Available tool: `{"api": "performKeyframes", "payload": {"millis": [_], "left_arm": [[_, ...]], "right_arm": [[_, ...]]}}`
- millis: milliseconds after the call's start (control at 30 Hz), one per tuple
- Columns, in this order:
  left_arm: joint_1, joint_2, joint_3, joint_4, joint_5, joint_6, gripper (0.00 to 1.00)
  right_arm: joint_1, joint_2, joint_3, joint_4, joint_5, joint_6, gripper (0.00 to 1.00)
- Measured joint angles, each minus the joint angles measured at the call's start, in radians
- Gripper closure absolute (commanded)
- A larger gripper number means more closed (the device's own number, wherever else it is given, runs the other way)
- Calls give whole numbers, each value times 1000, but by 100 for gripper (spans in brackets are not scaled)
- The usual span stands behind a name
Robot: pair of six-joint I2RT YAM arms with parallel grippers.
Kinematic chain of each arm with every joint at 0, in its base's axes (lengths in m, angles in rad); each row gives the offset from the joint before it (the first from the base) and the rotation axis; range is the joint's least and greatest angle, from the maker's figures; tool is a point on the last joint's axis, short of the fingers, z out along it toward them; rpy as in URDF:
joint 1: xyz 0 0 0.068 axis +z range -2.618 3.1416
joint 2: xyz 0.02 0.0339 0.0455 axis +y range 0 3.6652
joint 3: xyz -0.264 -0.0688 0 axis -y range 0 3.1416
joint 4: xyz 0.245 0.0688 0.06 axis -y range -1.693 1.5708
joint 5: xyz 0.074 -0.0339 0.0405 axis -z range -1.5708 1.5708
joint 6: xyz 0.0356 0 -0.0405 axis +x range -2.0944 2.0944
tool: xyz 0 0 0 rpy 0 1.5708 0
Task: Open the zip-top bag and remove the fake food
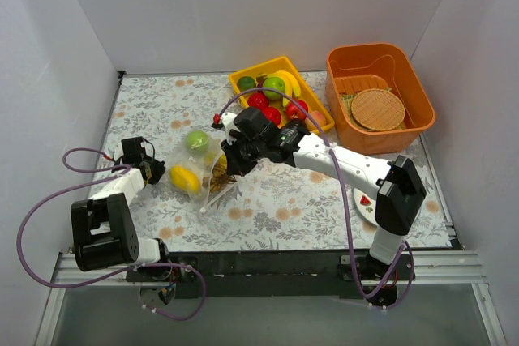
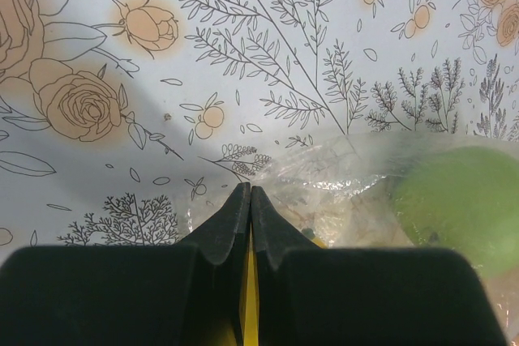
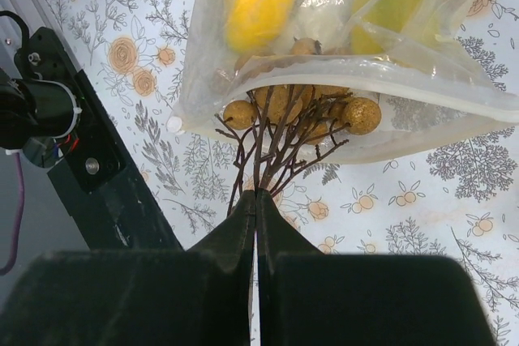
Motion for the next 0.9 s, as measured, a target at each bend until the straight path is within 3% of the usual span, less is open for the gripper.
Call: {"api": "performKeyframes", "payload": {"millis": [900], "left_arm": [[3,0,0,3,-8,3,100]], "right_arm": [[0,-139,-3,-67,57,3,99]]}}
